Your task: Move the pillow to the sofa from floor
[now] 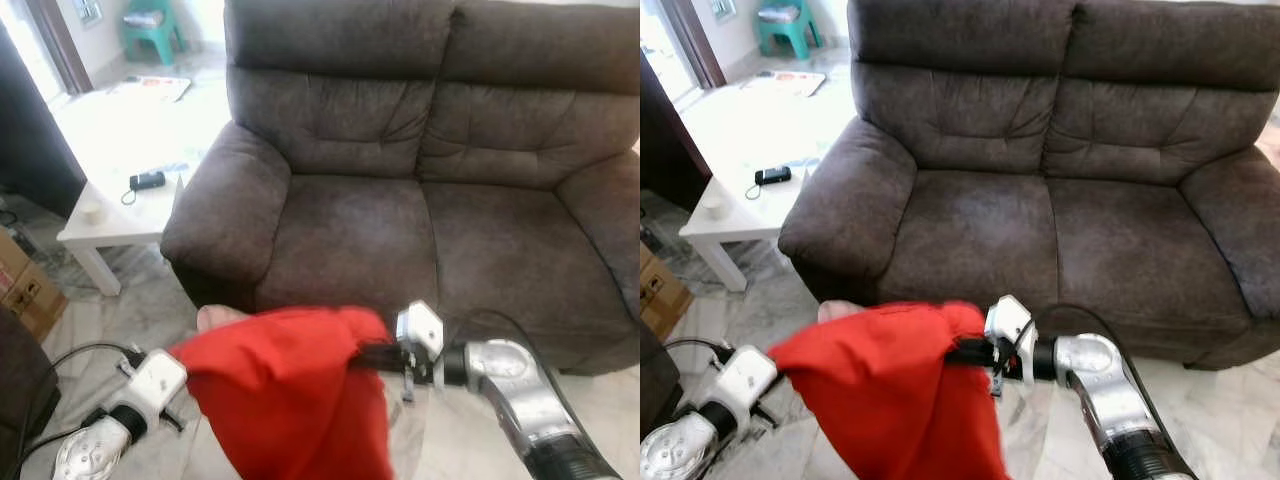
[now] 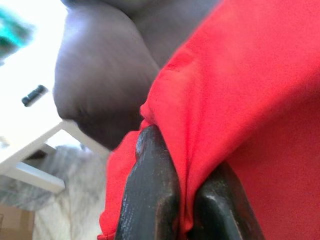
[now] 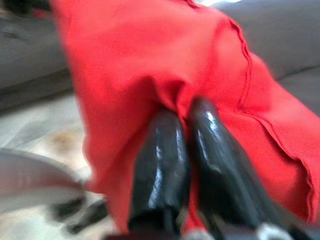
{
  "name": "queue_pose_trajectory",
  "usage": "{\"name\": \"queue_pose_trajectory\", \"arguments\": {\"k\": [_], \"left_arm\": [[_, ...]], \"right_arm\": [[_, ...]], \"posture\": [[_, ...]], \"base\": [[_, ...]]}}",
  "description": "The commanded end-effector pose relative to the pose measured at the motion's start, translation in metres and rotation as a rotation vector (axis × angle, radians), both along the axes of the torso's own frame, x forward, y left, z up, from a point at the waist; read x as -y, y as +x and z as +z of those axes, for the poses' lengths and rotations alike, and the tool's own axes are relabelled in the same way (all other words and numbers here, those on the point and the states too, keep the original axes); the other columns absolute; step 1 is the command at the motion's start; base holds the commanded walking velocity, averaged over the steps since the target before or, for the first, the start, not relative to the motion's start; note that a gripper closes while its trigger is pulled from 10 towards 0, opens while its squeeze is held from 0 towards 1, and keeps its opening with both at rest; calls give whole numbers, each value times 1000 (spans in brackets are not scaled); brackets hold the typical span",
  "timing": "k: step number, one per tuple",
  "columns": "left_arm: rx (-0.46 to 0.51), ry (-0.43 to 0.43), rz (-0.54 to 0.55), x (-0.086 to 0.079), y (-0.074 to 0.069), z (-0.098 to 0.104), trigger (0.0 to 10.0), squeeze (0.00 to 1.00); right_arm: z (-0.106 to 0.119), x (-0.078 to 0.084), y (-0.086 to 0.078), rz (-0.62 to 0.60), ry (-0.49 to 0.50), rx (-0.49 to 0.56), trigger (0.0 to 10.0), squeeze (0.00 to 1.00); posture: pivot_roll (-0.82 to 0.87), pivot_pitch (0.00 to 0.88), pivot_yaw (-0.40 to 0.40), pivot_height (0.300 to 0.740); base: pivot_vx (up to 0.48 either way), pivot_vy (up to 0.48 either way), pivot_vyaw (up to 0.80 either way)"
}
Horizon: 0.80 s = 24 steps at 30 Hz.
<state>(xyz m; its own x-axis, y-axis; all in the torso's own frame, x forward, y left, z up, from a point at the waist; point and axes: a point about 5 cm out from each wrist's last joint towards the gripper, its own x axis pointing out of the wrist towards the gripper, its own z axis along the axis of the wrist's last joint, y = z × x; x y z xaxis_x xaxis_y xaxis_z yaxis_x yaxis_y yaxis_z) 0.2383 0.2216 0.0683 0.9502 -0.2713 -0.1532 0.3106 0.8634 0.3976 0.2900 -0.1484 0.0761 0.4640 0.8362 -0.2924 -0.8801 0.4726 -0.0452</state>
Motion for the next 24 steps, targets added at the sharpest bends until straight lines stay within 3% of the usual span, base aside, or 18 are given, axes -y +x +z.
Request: {"name": "queue_pose_trajectory", "arguments": {"k": [1,4,8,10,15,20,24], "left_arm": [[141,-75,40,9,14,28,10000,0],[171,-131,83,16,19,35,10000,0],[222,-221,184,29,28,47,10000,0],[224,-220,203,31,29,49,10000,0],[253,-264,273,44,33,52,10000,0],[256,-292,290,55,35,52,10000,0],[266,-278,294,54,39,55,10000,0]], "right_arm": [[8,-7,8,-90,39,78,10000,0],[10,-11,8,-156,85,89,10000,0],[11,-8,11,-387,159,149,10000,0],[12,-7,13,-436,176,172,10000,0],[31,-7,12,-618,360,207,10000,0],[37,-12,11,-700,432,224,10000,0],[32,-20,5,-674,424,206,10000,0]], "posture": [[113,36,-41,740],[111,31,-42,740],[112,23,-40,740],[113,24,-40,740],[110,37,-41,740],[109,40,-41,740],[114,47,-36,740]], "base": [[0,0,0],[0,0,0],[0,0,0],[0,0,0],[0,0,0],[0,0,0],[0,0,0]]}}
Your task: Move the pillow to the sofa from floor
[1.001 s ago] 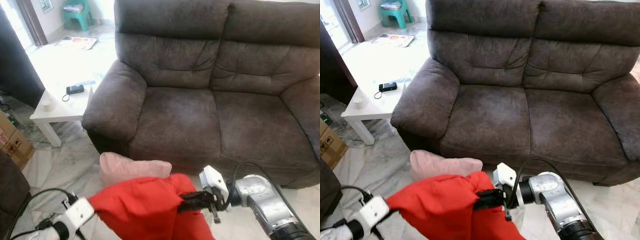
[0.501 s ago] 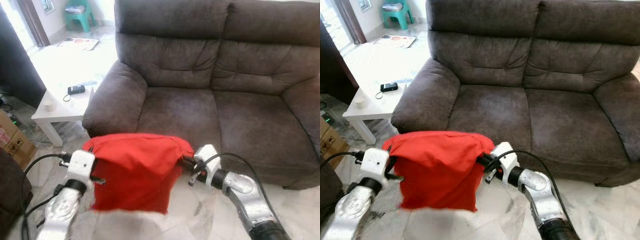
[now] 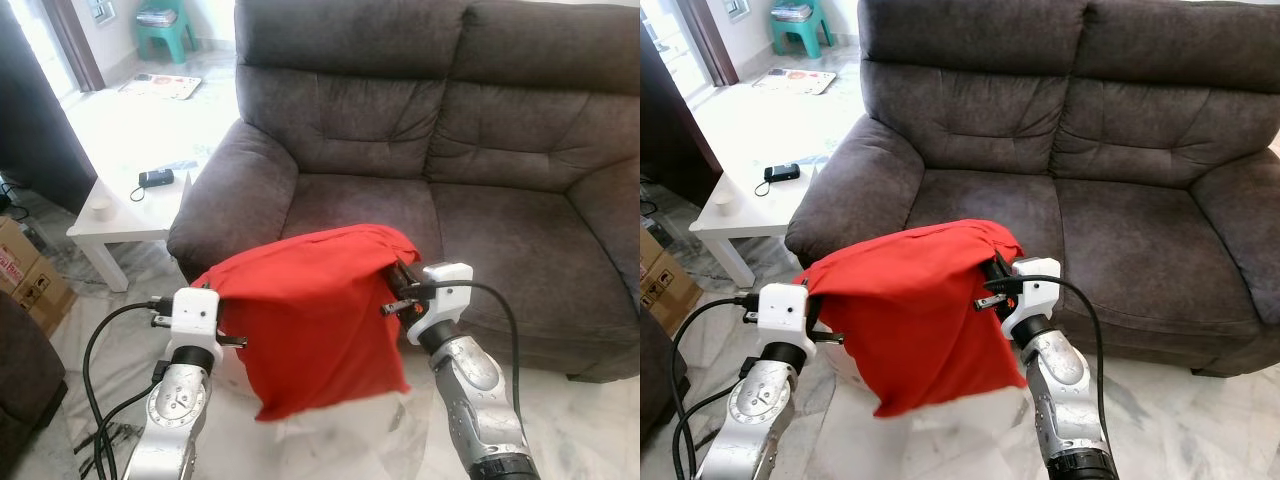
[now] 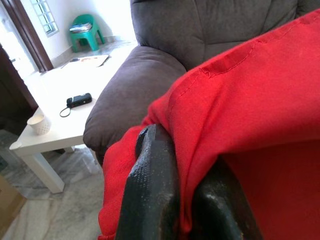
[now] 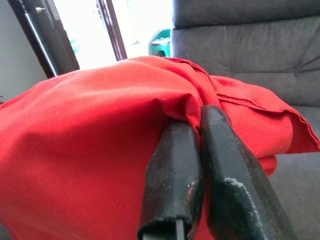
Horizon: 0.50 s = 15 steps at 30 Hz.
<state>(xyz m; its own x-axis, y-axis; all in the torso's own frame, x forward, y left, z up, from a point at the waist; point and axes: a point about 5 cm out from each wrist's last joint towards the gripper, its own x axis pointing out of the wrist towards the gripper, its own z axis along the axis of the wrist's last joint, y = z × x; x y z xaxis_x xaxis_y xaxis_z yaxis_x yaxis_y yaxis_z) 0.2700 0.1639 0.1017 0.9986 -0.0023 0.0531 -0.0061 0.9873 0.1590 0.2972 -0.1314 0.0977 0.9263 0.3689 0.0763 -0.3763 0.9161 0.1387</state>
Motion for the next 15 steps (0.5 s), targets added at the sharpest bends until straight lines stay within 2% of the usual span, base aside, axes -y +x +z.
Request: {"name": "queue_pose_trajectory", "arguments": {"k": [1,4,7,10,12,15], "left_arm": [[100,34,28,-6,9,24,10000,0],[106,28,36,-8,12,26,10000,0],[130,64,32,-7,18,33,10000,0],[142,65,22,-5,20,37,10000,0],[142,74,18,-5,20,36,10000,0],[139,75,19,-4,19,35,10000,0]], "right_arm": [[9,-6,-6,25,-6,54,10000,0],[7,-7,-8,26,-24,49,10000,0],[2,-5,-11,12,-13,32,10000,0],[-4,4,-11,-15,-76,22,10000,0],[-5,4,-12,-18,-83,22,10000,0],[2,4,-13,-59,-48,48,10000,0]], "posture": [[114,50,-34,740],[114,51,-33,740],[117,50,-23,740],[116,49,-14,740],[116,45,-10,740],[110,40,-5,740]], "base": [[0,0,0],[0,0,0],[0,0,0],[0,0,0],[0,0,0],[0,0,0]]}}
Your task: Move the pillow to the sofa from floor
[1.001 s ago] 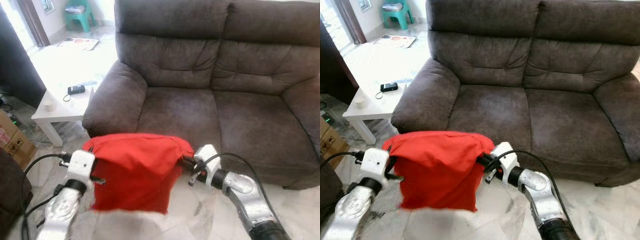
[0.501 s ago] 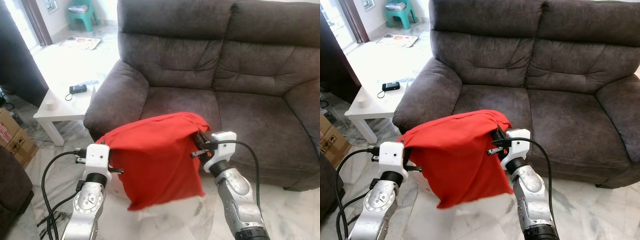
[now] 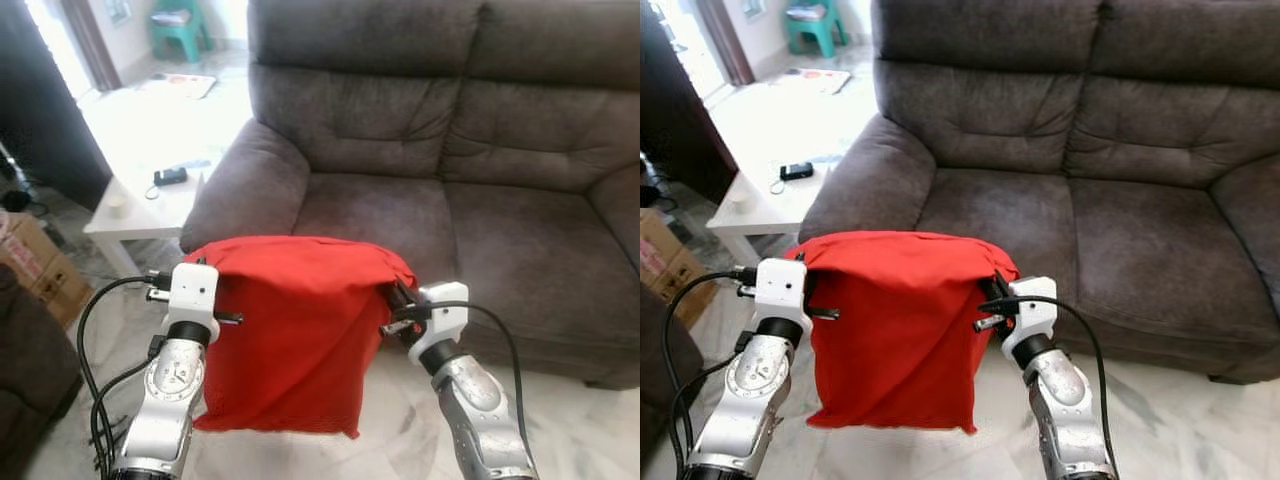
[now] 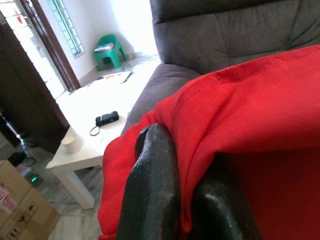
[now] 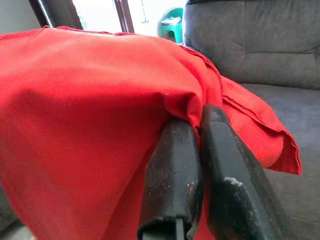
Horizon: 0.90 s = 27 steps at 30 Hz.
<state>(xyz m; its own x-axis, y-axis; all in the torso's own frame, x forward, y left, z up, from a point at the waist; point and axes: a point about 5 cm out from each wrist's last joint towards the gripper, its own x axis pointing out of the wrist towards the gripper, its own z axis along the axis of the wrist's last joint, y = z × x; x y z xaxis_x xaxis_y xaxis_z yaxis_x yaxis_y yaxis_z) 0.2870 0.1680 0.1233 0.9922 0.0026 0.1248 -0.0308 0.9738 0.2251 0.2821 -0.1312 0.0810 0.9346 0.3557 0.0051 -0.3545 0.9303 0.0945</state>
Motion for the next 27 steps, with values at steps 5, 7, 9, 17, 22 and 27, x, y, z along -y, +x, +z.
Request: {"name": "queue_pose_trajectory", "arguments": {"k": [5,7,9,17,22,27], "left_arm": [[65,-4,6,6,1,11,10000,0],[62,0,-4,8,0,10,10000,0],[59,8,-10,10,0,9,10000,0],[53,4,3,8,-2,5,10000,0],[48,-4,7,9,-4,3,10000,0],[47,-2,8,9,-5,2,10000,0]], "right_arm": [[22,5,1,-90,54,110,10000,0],[21,4,1,-88,52,110,10000,0],[21,3,1,-87,53,109,10000,0],[23,6,5,-100,44,112,10000,0],[24,8,6,-97,41,120,10000,0],[24,10,7,-99,33,117,10000,0]], "posture": [[110,36,-1,740],[108,29,-1,740],[108,27,-2,740],[100,0,-11,740],[94,0,-14,740],[92,0,-17,740]], "base": [[0,0,0],[0,0,0],[0,0,0],[0,-30,0],[0,-262,0],[0,-269,0]]}}
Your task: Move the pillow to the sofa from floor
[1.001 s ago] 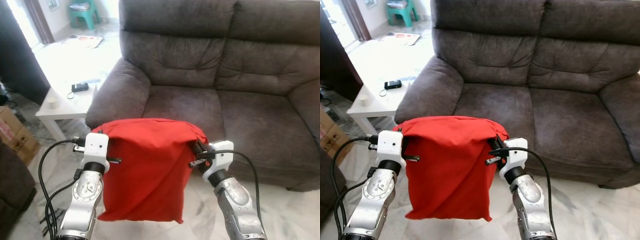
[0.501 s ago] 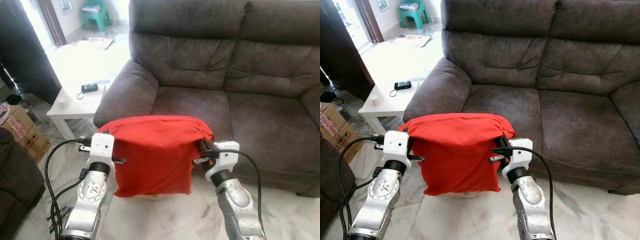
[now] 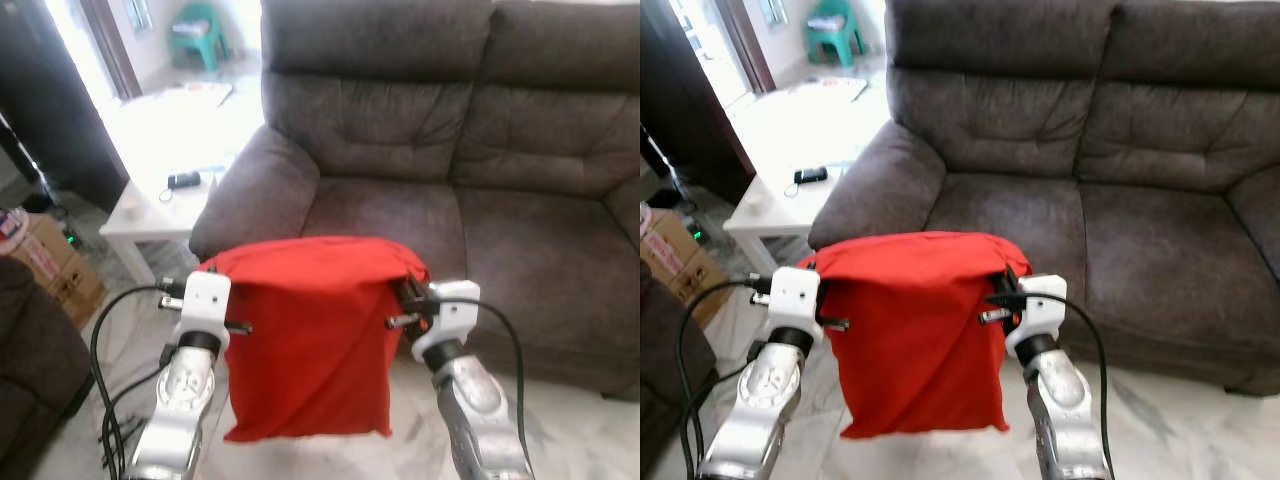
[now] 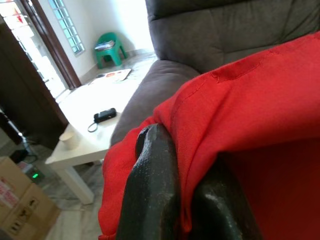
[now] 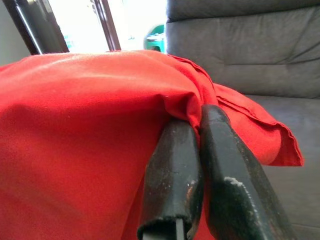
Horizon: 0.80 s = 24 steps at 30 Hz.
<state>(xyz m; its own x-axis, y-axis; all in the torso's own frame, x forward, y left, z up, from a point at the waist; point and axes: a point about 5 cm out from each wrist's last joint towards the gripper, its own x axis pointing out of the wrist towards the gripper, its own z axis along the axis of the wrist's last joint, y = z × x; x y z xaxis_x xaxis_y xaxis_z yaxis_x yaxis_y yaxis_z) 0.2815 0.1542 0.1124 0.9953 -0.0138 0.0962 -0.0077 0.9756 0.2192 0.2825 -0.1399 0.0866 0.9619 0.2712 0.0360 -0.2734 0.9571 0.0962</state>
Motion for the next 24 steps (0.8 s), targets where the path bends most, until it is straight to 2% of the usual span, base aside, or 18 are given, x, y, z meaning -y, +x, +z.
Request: {"name": "queue_pose_trajectory", "arguments": {"k": [1,24], "left_arm": [[76,4,25,-5,1,13,10000,0],[83,3,20,-5,2,13,10000,0]], "right_arm": [[19,1,7,-10,18,89,10000,0],[23,4,15,-13,11,100,10000,0]], "posture": [[92,0,-17,740],[95,0,-35,740]], "base": [[0,-270,0],[0,-269,0]]}}
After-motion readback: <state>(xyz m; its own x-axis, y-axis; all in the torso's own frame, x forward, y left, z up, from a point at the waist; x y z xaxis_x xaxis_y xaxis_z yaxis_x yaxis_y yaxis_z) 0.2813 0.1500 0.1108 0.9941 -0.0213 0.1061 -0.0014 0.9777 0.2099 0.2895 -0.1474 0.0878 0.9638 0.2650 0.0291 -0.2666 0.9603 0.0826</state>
